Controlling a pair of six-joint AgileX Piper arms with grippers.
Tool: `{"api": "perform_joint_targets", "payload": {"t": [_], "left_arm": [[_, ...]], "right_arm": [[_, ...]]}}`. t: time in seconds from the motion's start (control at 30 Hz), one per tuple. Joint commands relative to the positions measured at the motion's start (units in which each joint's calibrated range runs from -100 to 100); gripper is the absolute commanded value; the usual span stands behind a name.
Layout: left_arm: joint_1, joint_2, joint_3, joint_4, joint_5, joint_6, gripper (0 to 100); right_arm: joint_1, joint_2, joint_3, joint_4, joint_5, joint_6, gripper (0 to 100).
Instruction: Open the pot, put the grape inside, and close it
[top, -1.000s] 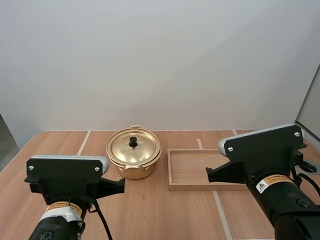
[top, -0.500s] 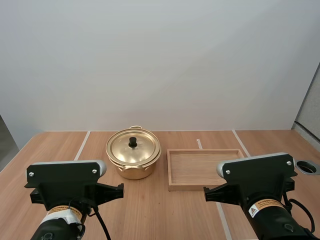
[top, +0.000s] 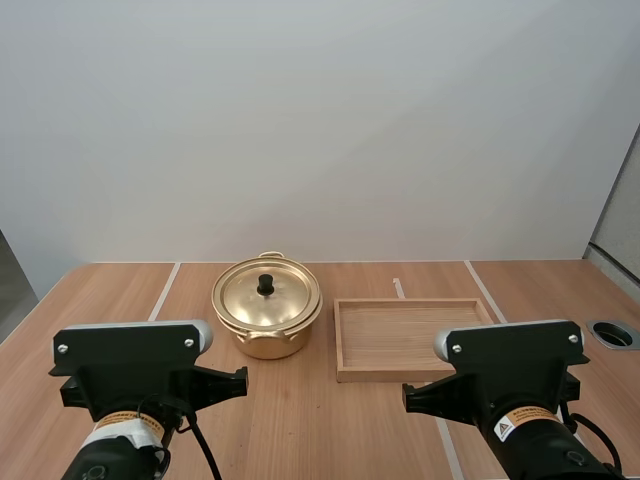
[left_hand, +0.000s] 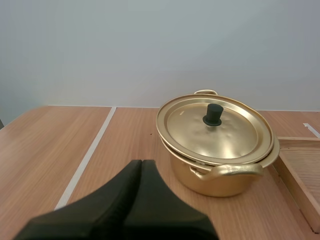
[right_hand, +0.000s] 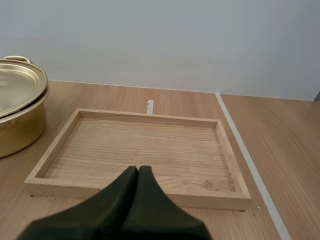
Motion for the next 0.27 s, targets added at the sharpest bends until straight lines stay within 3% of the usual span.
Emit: {"api": "perform_joint_targets", "payload": {"t": [0.0,0.23], "left_arm": [[0.04,-0.33,0.00,1.06,-1.98,-0.72,0],[0.04,-0.33,0.00,1.06,-1.98,-0.72,0]], "right_arm": [[0.08,-0.39,0.00,0.45,0.22,0.28,0],[0.08,-0.39,0.00,0.42,0.03,0.28,0]]}}
